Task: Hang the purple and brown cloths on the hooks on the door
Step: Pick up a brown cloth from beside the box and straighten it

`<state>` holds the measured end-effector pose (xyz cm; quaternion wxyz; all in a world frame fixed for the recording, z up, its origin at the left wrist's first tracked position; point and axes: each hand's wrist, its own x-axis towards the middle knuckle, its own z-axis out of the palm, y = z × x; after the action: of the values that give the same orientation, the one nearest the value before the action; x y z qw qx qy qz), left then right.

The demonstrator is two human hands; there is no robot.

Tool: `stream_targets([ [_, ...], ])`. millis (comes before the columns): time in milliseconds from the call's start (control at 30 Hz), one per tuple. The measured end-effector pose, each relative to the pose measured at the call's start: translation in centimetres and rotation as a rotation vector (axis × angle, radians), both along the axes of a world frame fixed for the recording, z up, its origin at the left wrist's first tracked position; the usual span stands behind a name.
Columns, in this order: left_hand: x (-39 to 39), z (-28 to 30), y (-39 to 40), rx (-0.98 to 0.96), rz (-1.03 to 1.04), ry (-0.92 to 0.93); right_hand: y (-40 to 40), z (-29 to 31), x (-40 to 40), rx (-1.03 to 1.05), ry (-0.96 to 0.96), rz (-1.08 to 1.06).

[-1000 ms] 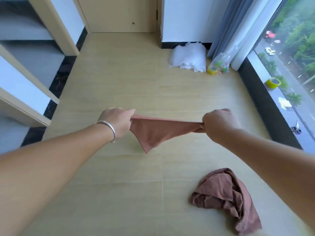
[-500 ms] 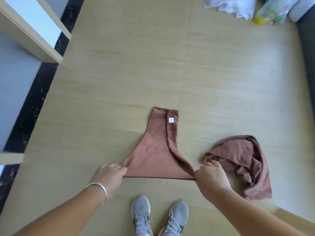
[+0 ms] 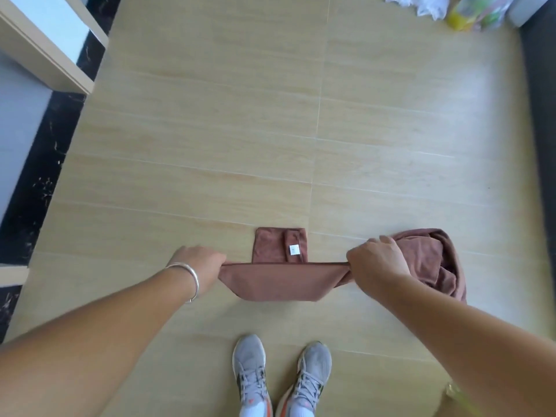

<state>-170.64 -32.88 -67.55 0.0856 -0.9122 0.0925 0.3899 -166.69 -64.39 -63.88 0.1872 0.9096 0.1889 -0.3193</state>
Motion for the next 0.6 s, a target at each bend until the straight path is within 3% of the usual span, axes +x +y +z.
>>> stream_targets([
  [167, 8.8, 6.6, 0.9, -0.022, 0.052, -0.187, 0.3, 5.7, 7.5, 0.033, -0.185, -0.072],
  [367, 17.3, 19.5, 2.0, -0.098, 0.135, -0.468, 0.7, 18.3, 15.4, 0.132, -0.495, -0.101],
  [500, 20.5, 27.4, 2.9, -0.143, 0.140, -0.726, 0.8, 25.5, 18.2, 0.243, -0.687, -0.098],
  [600, 20.4, 30.4, 3.6, -0.199, 0.116, -0.872, 0.7, 27.7, 18.0, 0.262, -0.731, -0.069],
])
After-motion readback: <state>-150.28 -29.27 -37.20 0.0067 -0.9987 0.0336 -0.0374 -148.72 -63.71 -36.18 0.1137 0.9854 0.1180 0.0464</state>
